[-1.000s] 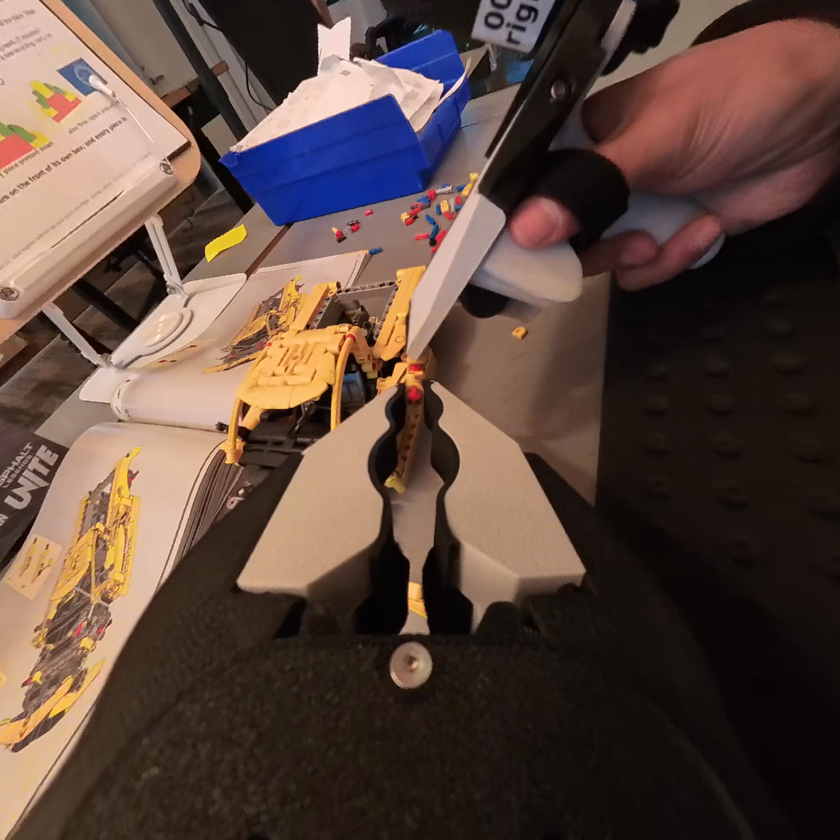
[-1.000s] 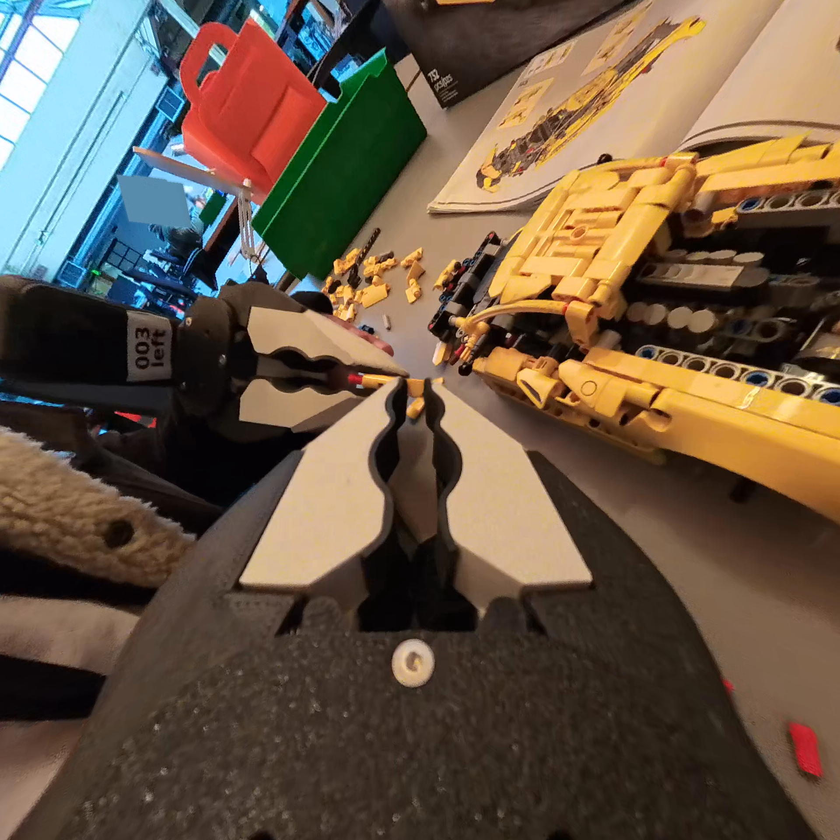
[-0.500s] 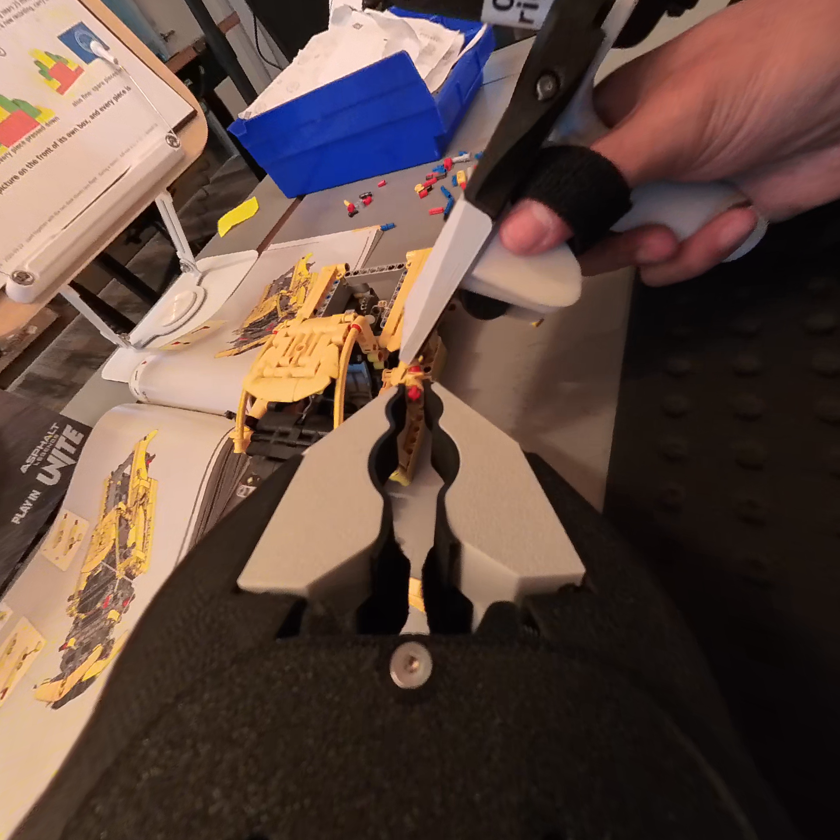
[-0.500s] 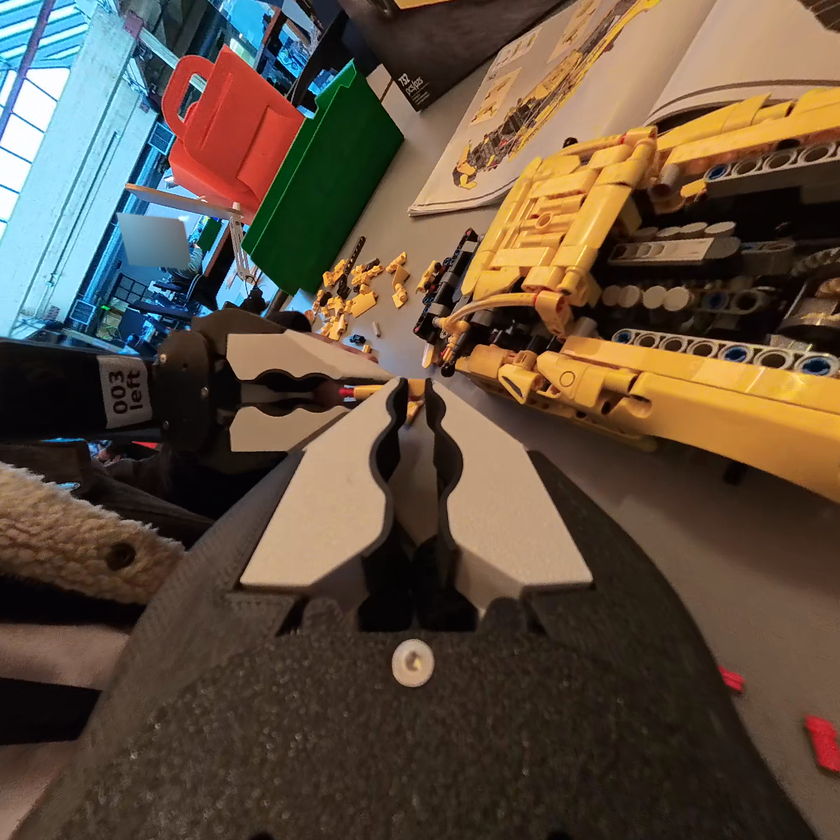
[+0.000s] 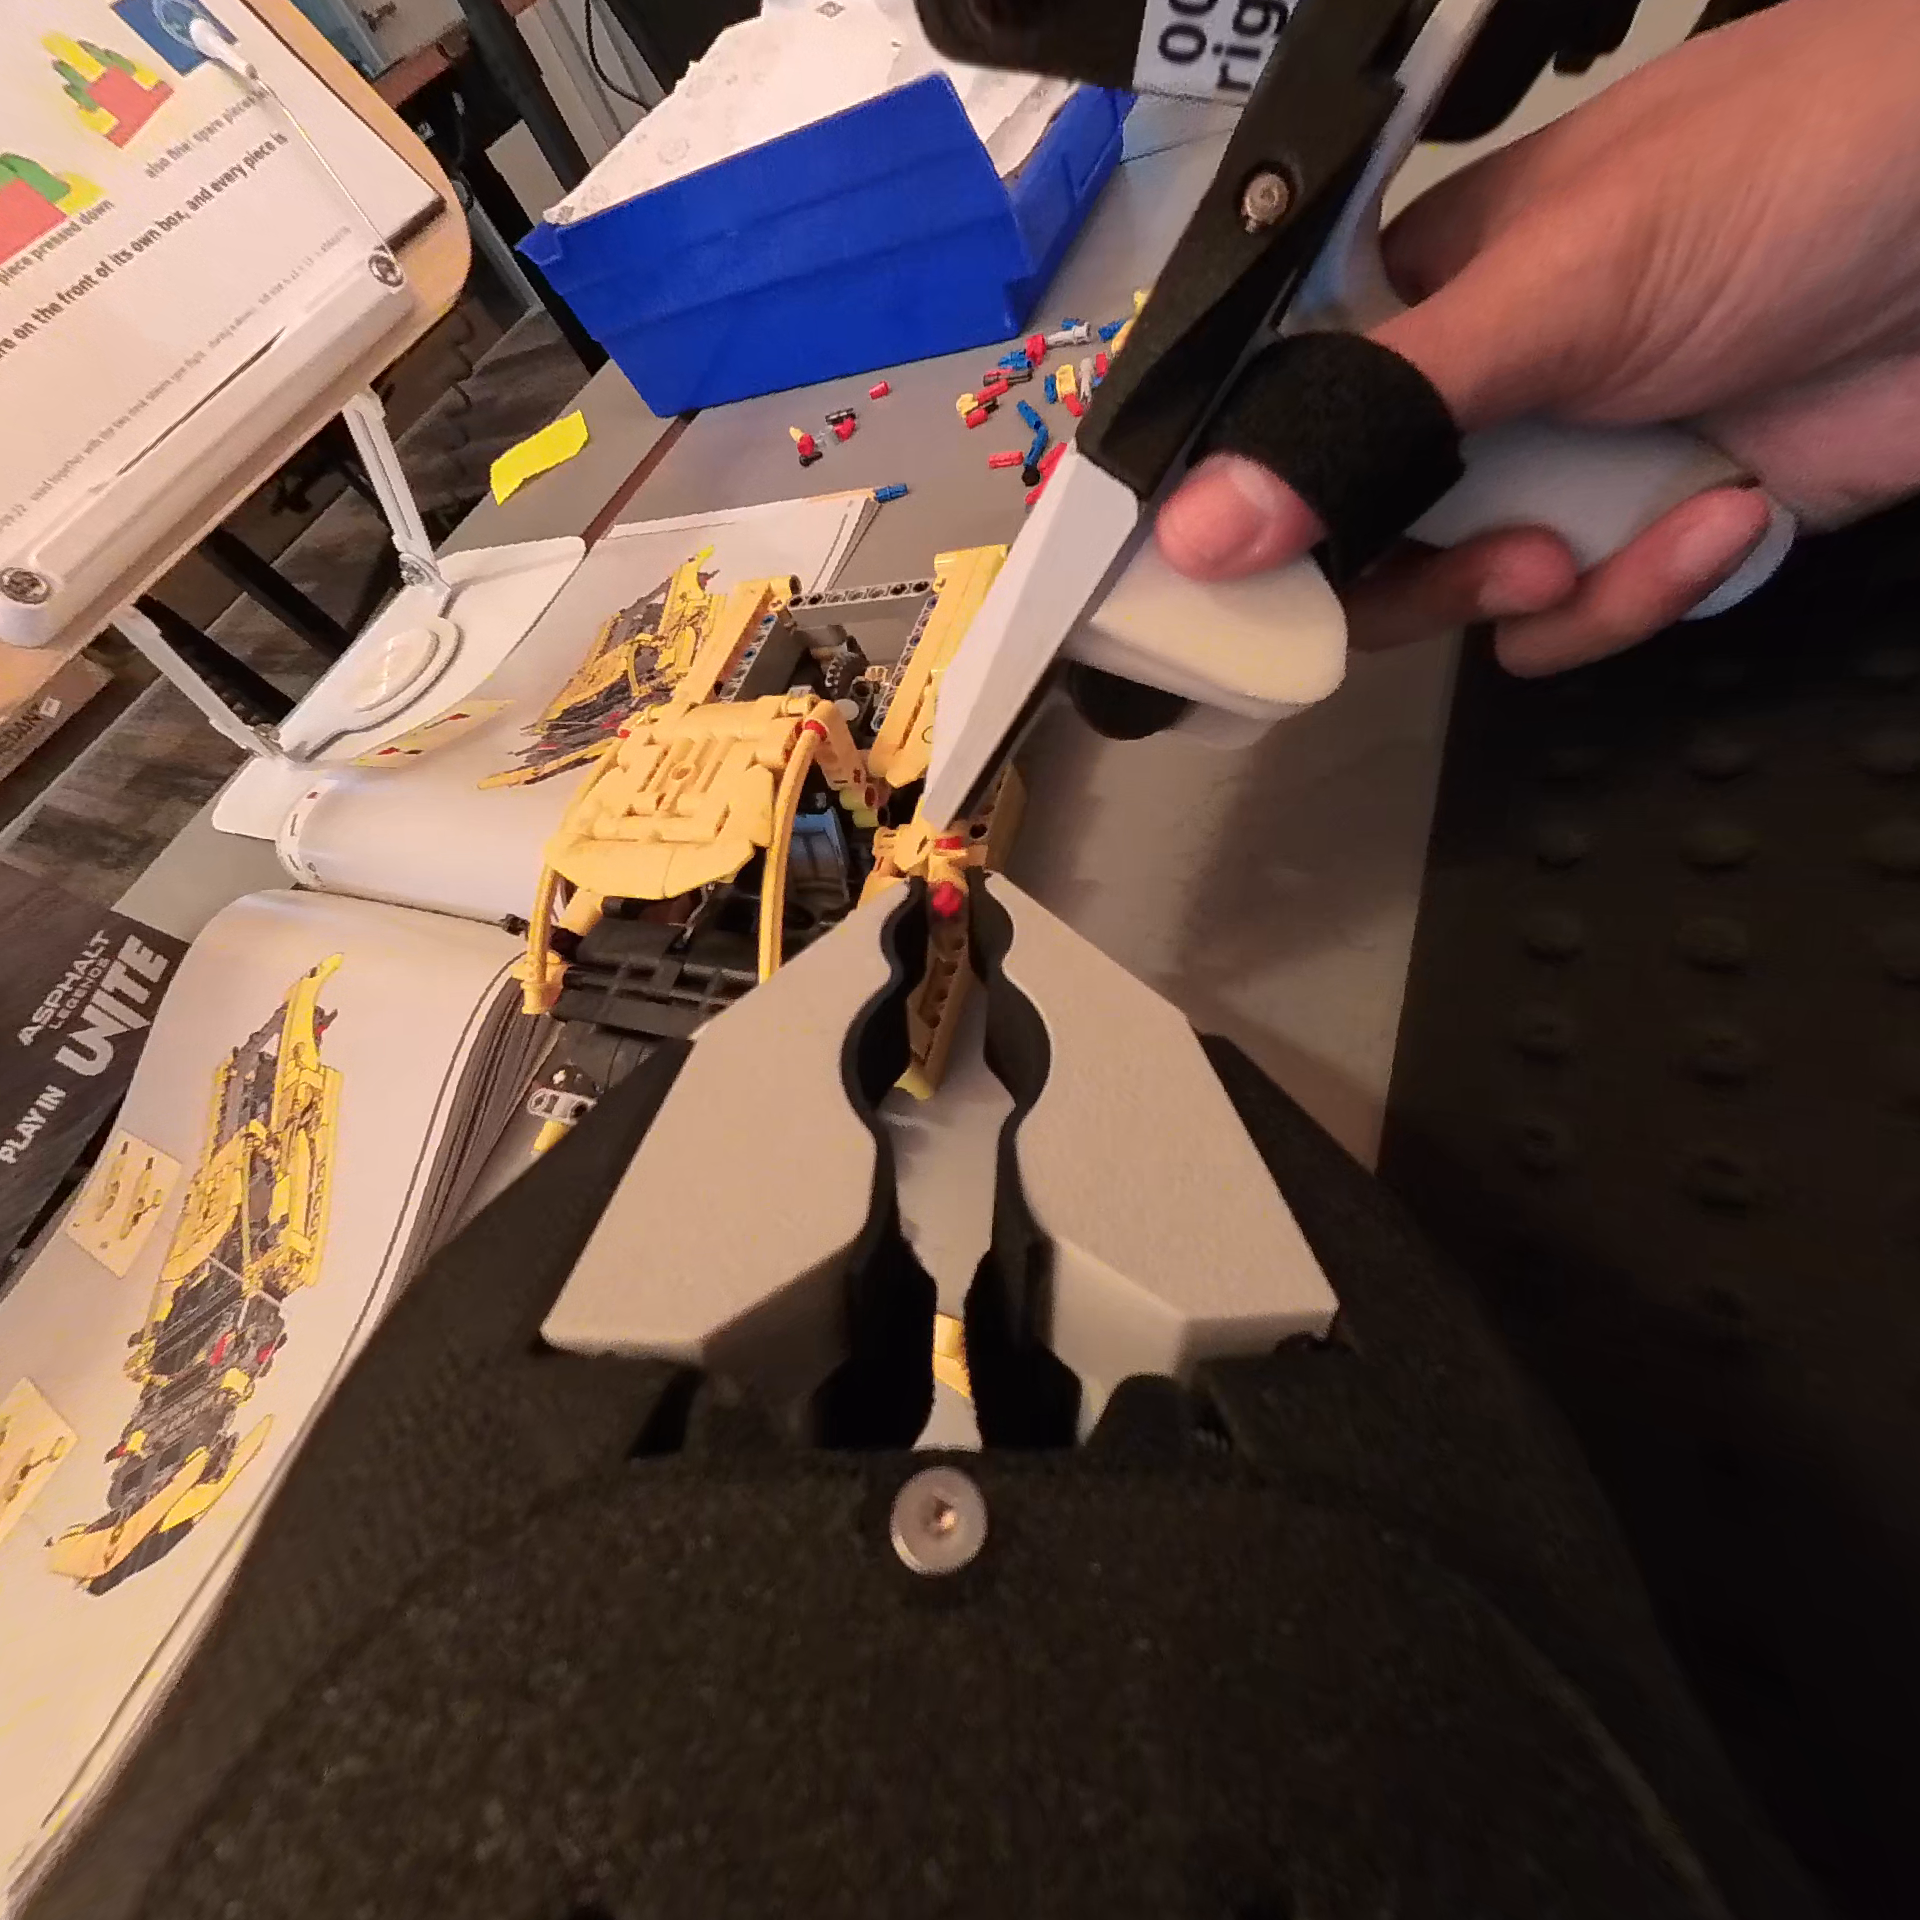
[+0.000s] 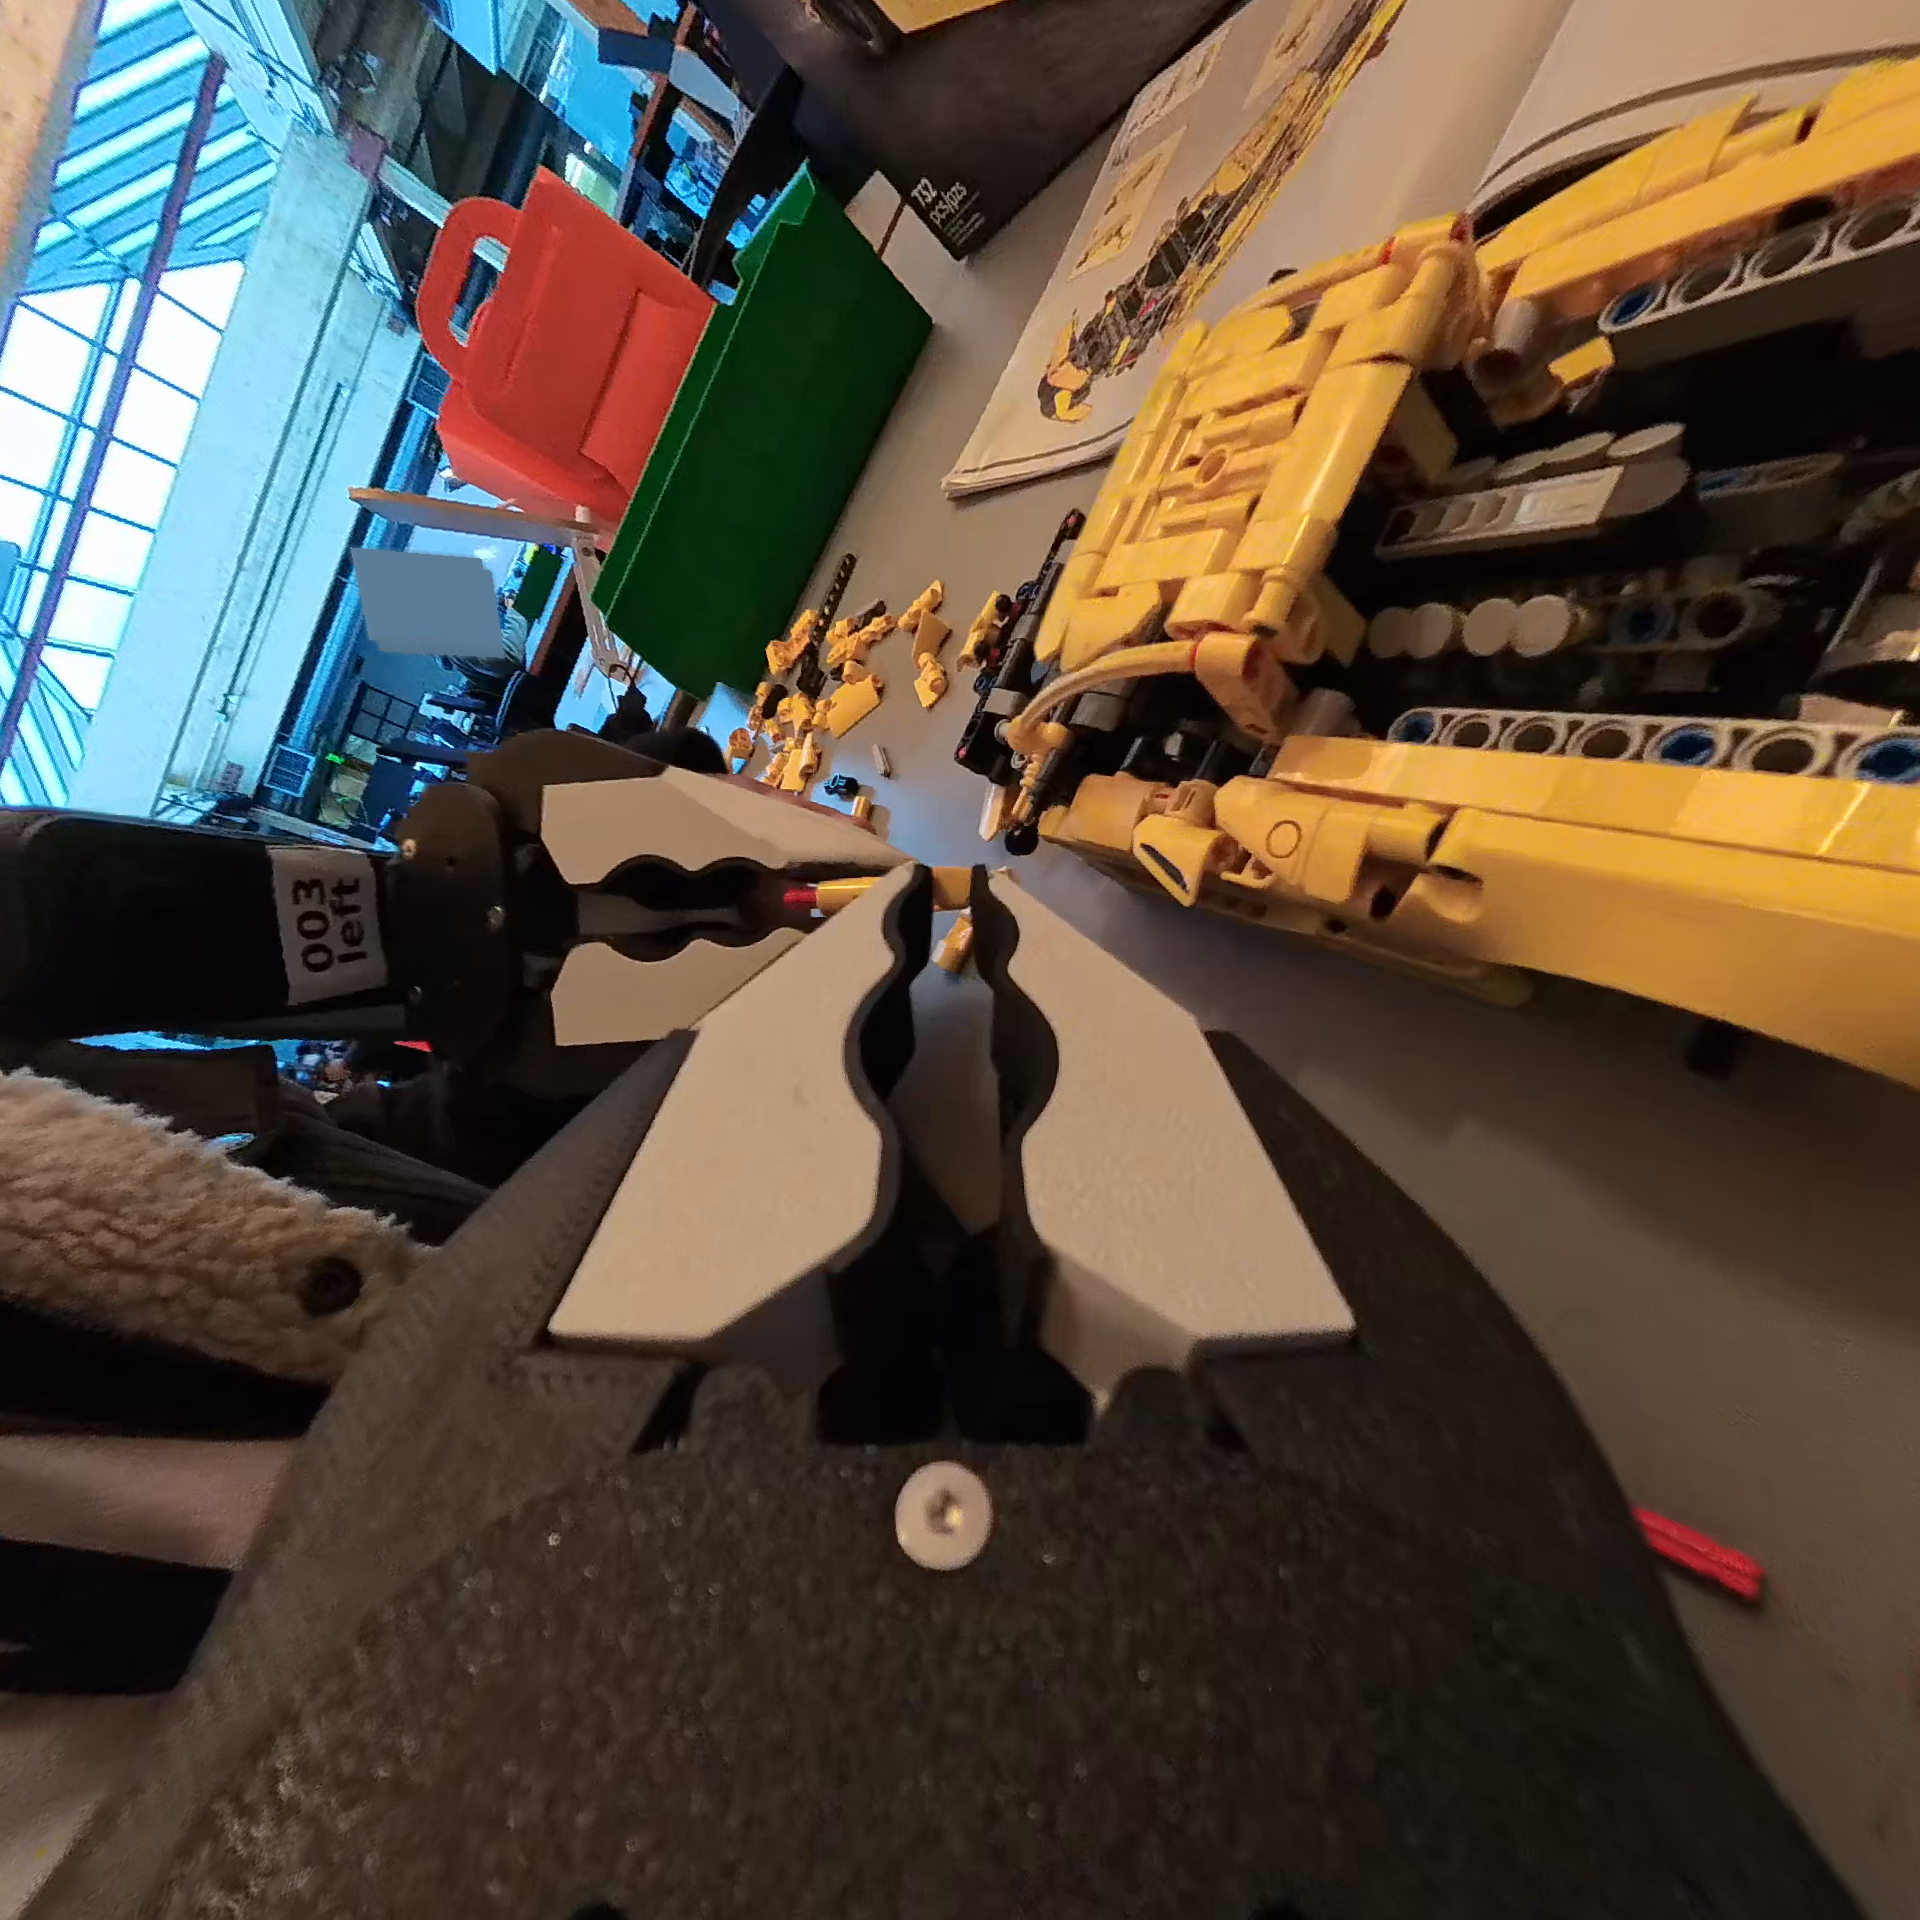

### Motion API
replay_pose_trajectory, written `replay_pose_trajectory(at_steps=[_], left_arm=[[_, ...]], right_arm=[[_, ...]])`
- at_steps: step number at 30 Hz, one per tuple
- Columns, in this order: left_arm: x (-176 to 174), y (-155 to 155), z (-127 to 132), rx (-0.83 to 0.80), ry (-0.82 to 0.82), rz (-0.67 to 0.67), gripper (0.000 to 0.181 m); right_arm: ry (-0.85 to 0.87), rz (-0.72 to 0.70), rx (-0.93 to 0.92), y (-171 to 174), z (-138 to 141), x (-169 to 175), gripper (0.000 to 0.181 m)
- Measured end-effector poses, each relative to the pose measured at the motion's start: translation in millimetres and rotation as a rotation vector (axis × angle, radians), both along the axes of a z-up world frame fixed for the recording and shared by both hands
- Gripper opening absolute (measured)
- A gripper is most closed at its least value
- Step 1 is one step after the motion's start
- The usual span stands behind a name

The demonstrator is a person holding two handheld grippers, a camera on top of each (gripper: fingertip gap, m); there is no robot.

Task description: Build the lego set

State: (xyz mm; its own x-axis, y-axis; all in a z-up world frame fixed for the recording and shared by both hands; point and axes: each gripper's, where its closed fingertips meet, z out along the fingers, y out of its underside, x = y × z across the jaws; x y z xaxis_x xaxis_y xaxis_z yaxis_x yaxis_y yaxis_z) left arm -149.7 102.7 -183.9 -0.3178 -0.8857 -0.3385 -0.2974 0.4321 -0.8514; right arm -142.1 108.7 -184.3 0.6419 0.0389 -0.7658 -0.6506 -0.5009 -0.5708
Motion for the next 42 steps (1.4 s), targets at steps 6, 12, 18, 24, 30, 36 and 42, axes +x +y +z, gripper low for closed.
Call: replay_pose_trajectory(at_steps=[6, 12, 18, 24, 30, 36, 42], left_arm=[[0.0, 1.9, 0.6, 0.003, 0.002, 0.019, 0.007], [0.6, 3.7, 0.4, -0.131, 0.032, 0.037, 0.007], [5.3, 5.2, -0.6, -0.239, 0.060, 0.095, 0.007], [9.4, 3.4, -1.8, -0.309, 0.080, 0.138, 0.007], [9.8, 4.4, -5.8, -0.309, 0.097, 0.148, 0.006], [11.1, 4.9, -0.8, -0.297, 0.068, 0.158, 0.006], [12.2, 5.4, 1.6, -0.349, 0.055, 0.160, 0.007]], right_arm=[[-0.033, -0.027, 0.012, 2.3, -0.3, -0.5, 0.006], [-0.078, -0.054, 0.018, 4.9, -1.5, -0.2, 0.006], [-0.090, -0.100, 0.022, 6.7, -3.0, 4.4, 0.006], [-0.339, -0.082, 0.007, 5.3, -5.3, 8.3, 0.006], [-0.358, -0.073, -0.005, 6.4, -10.7, 8.0, 0.006], [-0.210, -0.098, 0.019, 6.6, -7.0, 8.0, 0.006], [-0.159, -0.100, 0.036, 7.6, -3.8, 9.2, 0.007]])
